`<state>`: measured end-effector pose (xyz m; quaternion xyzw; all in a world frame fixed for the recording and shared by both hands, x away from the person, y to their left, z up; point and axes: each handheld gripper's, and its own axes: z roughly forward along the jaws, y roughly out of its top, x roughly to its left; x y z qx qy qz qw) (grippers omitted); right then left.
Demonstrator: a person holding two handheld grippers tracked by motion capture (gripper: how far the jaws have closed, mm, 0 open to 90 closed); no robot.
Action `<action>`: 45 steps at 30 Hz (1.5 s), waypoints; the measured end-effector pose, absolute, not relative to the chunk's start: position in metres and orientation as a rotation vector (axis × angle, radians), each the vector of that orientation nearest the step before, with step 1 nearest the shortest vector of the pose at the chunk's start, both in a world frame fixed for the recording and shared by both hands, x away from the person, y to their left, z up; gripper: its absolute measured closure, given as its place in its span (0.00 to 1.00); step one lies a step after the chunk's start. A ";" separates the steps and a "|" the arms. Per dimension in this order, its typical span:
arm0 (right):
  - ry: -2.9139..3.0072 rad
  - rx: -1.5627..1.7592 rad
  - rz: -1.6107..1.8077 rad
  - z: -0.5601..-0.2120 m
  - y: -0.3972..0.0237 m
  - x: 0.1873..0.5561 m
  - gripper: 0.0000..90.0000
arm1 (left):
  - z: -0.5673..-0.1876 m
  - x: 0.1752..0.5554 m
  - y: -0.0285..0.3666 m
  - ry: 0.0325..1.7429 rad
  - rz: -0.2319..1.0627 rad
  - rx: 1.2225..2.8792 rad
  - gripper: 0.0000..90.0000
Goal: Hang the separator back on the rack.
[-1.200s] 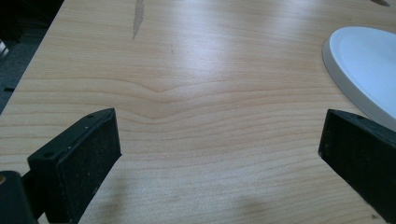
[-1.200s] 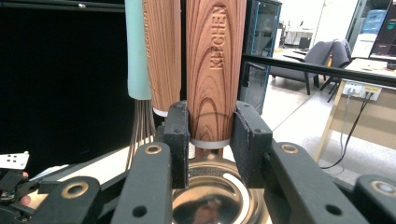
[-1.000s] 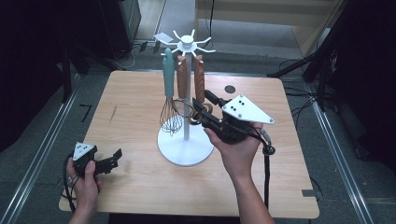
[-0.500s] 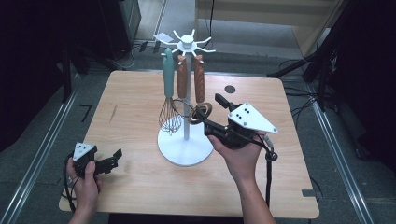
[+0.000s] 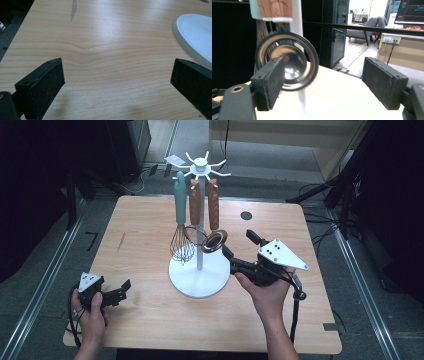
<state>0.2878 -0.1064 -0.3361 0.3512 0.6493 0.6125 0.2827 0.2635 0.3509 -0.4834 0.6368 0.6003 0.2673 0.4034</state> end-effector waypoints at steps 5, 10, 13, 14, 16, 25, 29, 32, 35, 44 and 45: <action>1.731 0.948 1.629 -0.342 -0.116 0.287 0.17 | -0.483 0.263 0.351 1.517 0.676 1.609 0.00; 1.724 0.958 1.619 -0.349 -0.126 0.286 0.16 | -0.483 0.263 0.351 1.516 0.678 1.609 0.00; 1.723 0.975 1.611 -0.354 -0.131 0.285 0.16 | -0.483 0.263 0.350 1.517 0.677 1.607 0.00; 1.720 0.975 1.607 -0.356 -0.132 0.285 0.15 | -0.483 0.263 0.350 1.518 0.677 1.608 0.00; 1.725 0.981 1.594 -0.360 -0.136 0.285 0.15 | -0.483 0.263 0.350 1.517 0.678 1.609 0.00; 1.713 1.016 1.583 -0.378 -0.156 0.286 0.15 | -0.484 0.263 0.350 1.515 0.679 1.609 0.00; 1.710 1.029 1.564 -0.387 -0.165 0.286 0.15 | -0.484 0.263 0.350 1.515 0.681 1.609 0.00; 1.708 1.041 1.553 -0.394 -0.173 0.288 0.15 | -0.484 0.263 0.350 1.516 0.681 1.610 0.00; 1.711 1.052 1.536 -0.400 -0.179 0.289 0.15 | -0.484 0.263 0.350 1.517 0.682 1.609 0.00; 1.704 1.096 1.493 -0.419 -0.195 0.291 0.15 | -0.483 0.263 0.350 1.517 0.681 1.612 0.00; 1.702 1.101 1.485 -0.421 -0.197 0.291 0.15 | -0.484 0.263 0.350 1.517 0.681 1.611 0.00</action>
